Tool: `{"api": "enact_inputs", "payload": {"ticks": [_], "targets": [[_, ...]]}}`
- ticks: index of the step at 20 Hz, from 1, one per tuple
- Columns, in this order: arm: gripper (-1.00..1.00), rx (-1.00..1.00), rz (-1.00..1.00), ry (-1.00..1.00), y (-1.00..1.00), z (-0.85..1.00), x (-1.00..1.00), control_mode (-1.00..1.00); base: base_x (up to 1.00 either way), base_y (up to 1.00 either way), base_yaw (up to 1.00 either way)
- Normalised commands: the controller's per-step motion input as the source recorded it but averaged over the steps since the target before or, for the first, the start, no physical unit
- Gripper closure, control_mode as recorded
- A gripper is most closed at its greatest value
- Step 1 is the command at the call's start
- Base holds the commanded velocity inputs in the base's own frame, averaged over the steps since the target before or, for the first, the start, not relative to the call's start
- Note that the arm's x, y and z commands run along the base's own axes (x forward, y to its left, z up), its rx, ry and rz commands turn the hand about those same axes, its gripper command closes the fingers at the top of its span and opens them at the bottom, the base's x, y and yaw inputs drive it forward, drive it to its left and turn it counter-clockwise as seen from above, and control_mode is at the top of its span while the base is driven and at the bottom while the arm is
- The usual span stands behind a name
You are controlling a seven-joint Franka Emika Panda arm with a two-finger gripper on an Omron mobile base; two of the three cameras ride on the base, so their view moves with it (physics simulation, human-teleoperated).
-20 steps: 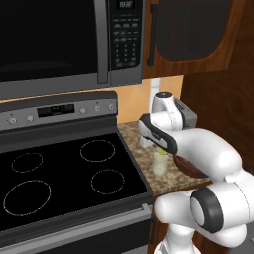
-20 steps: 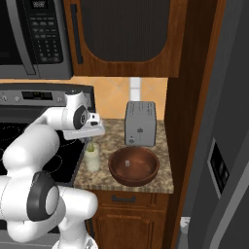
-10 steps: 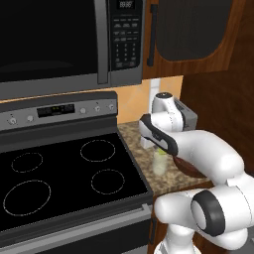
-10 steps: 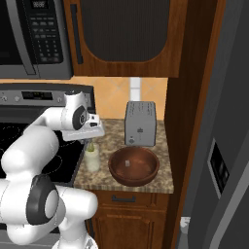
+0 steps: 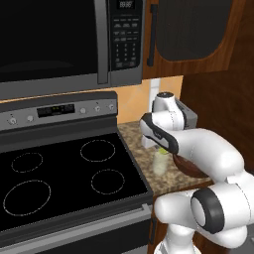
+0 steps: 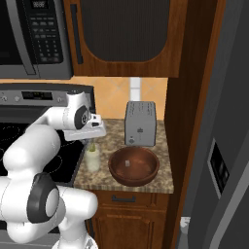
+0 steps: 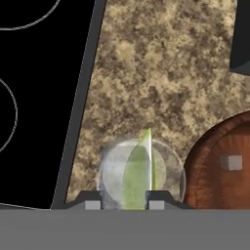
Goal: Grab a lemon wedge from the fridge and one ice cube from the ice bowl, and put them in the glass of lemonade.
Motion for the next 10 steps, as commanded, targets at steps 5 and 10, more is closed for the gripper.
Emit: {"api": "enact_inputs", "payload": {"ticks": [5,10], "targets": [[1.00,0.00,0.00,0.00,0.02,0.08,-0.08,-1.00,0.00,0.00,0.00],[1.00,0.00,0.00,0.00,0.00,0.31,-0.04,-1.00,0.00,0.00,0.00]]}}
